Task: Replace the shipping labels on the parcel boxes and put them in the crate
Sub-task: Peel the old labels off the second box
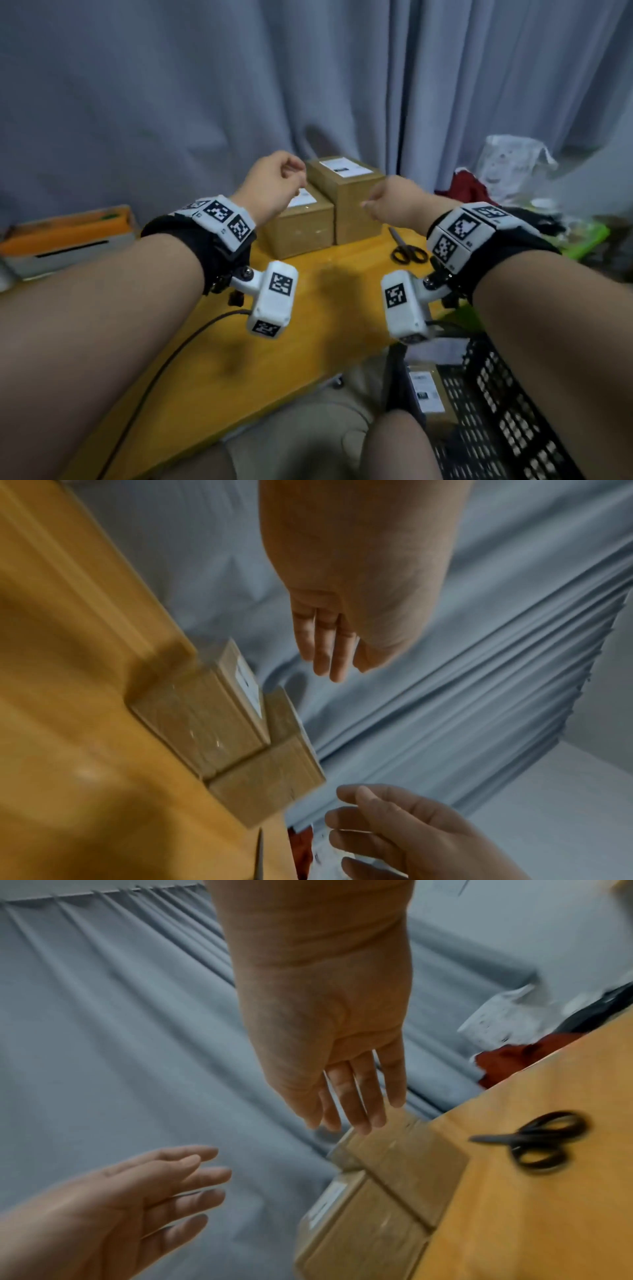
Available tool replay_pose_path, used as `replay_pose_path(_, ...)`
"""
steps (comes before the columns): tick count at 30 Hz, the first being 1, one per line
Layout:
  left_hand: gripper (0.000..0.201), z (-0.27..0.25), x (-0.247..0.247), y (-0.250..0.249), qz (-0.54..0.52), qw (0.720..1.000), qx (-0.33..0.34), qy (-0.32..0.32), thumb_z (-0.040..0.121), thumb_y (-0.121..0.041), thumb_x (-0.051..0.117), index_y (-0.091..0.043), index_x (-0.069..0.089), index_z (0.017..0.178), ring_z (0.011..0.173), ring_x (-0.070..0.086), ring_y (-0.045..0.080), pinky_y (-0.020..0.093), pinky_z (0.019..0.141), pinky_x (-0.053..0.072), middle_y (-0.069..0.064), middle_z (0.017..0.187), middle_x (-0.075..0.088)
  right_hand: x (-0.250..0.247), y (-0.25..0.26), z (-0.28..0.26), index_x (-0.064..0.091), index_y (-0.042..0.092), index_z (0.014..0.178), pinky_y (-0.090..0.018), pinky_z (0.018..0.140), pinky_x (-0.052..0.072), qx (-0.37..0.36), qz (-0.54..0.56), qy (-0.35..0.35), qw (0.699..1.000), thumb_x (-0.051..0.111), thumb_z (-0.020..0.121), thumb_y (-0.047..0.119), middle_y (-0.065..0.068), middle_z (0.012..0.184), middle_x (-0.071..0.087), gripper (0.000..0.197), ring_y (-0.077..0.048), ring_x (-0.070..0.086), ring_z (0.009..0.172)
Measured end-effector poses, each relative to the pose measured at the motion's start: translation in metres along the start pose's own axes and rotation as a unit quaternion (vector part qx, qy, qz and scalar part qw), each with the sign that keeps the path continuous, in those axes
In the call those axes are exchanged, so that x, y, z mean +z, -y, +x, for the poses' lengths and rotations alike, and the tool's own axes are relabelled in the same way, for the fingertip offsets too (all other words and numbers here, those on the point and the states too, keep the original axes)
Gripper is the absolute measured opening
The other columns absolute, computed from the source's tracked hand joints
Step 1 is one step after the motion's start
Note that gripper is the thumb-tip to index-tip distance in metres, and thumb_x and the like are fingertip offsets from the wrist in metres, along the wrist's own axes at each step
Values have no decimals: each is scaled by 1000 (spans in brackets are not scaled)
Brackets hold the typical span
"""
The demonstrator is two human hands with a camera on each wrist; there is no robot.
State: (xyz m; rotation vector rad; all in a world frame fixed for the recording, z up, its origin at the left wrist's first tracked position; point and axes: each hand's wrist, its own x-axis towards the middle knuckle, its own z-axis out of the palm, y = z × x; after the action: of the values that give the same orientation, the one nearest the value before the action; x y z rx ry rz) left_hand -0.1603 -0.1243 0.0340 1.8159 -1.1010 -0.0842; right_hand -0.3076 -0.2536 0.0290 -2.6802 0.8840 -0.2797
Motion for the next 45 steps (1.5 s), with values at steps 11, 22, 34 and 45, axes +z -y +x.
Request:
replay_pose_path(11,37,52,-69,70,48,996,-73,-5,94,-24,55,-7,50,126,100,51,15,18,79,39,4,111,53,14,68,110,68,8,103,-24,75,35,-54,13,20,998,51,93,25,-5,92,61,26,-23,57,95)
replay_pose_path(22,49,90,11,148,178,974,-87,111,96,-32,48,-12,40,140,142,24,21,35,118,16,9,151,30,114,46,184,40,22,140,-43,116,20,-30,-18,74,997,32,100,32,-13,148,37,43,-31,30,138)
replay_pose_path(34,58,62,-31,164,171,969,-132,118,94,-40,50,-21,33,145,144,18,19,32,118,15,3,156,18,85,63,140,69,29,114,-25,82,47,-125,-59,63,988,54,91,39,5,108,70,29,-17,61,104)
replay_pose_path(45,83,3,-36,125,329,899,-186,220,84,-68,41,-27,14,150,145,6,35,42,117,16,12,159,-2,65,68,86,67,24,119,-11,85,36,-228,-66,159,958,68,85,20,6,117,67,34,-9,57,106)
